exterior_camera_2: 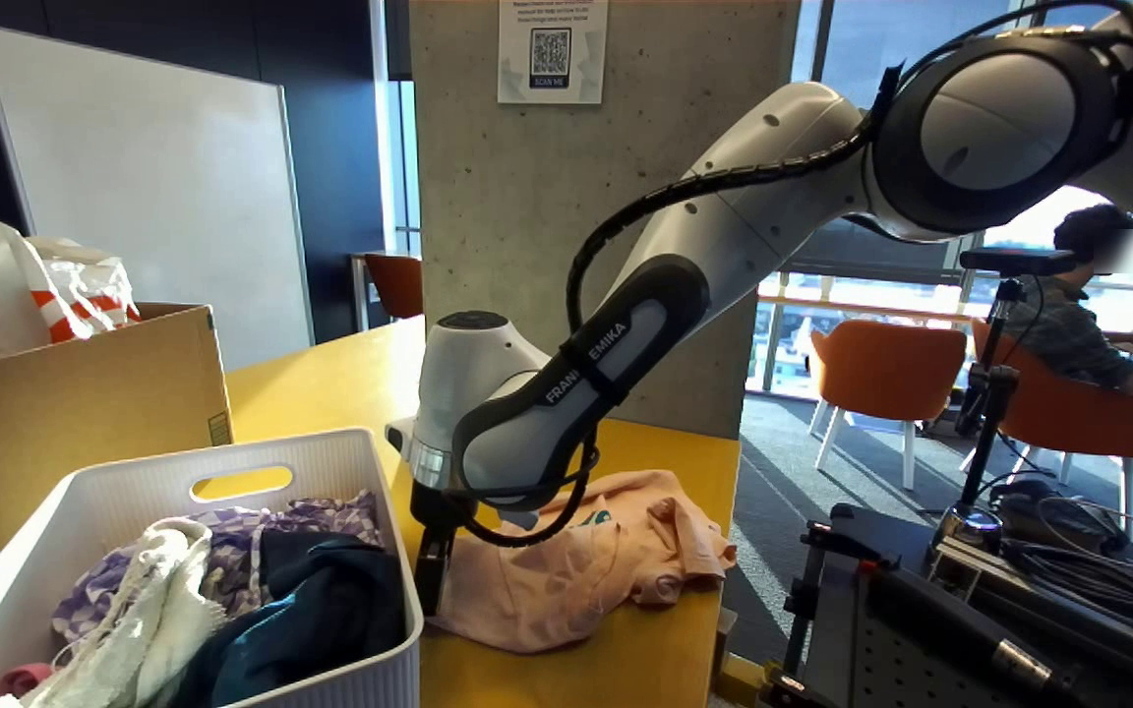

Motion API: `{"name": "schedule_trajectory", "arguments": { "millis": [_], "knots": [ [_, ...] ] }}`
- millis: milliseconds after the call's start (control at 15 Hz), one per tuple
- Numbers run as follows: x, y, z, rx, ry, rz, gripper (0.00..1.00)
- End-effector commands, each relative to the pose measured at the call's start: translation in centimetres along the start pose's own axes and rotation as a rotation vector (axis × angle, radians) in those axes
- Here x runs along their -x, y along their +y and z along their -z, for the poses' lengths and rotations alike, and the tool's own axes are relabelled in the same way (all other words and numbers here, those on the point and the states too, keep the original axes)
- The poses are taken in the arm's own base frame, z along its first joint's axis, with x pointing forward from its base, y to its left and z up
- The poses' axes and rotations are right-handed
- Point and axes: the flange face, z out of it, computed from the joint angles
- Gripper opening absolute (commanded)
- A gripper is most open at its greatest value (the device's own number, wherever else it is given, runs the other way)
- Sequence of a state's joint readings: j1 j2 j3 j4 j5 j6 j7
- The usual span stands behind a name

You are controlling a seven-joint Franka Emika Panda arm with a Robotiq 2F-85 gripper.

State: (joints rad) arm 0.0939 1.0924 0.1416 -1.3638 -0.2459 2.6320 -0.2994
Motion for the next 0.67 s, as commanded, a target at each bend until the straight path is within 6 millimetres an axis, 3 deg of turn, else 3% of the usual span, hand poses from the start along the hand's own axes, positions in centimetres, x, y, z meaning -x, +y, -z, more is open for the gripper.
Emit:
{"name": "schedule_trajectory", "arguments": {
  "millis": [0,333,600],
  "knots": [
    [-0.7,0.3,-0.5,-0.034,0.001,0.024,0.66],
    [-0.6,0.1,0.0,-0.033,0.012,0.011,0.27],
    [0.9,-0.2,0.3,-0.035,0.016,-0.030,0.01]
  ]
}}
